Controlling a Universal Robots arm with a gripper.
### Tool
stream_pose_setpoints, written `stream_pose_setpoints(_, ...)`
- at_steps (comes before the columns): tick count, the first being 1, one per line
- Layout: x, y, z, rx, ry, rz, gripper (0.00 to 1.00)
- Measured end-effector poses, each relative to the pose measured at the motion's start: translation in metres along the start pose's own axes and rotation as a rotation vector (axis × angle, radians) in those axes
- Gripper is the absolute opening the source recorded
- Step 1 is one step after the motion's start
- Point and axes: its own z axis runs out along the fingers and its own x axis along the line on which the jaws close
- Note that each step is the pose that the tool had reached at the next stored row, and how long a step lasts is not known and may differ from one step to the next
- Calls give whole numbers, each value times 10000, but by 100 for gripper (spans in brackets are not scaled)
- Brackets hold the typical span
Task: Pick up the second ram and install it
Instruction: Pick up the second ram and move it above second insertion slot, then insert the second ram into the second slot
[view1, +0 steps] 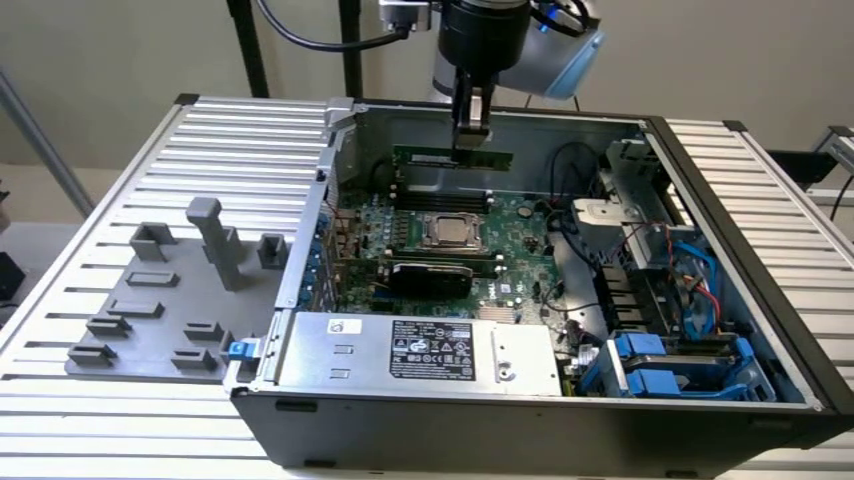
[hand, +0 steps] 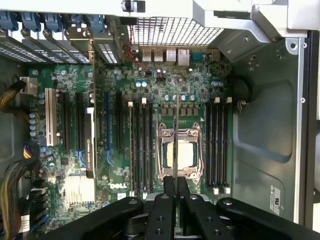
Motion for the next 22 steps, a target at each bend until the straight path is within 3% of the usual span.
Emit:
stream_pose_setpoints(16, 2, -1, 13, 1, 2, 0, 14)
stream_pose_setpoints(19, 6, -1, 47, 62, -1, -7, 14)
stream_pose_setpoints(22, 13, -1, 102, 76, -1, -9, 14)
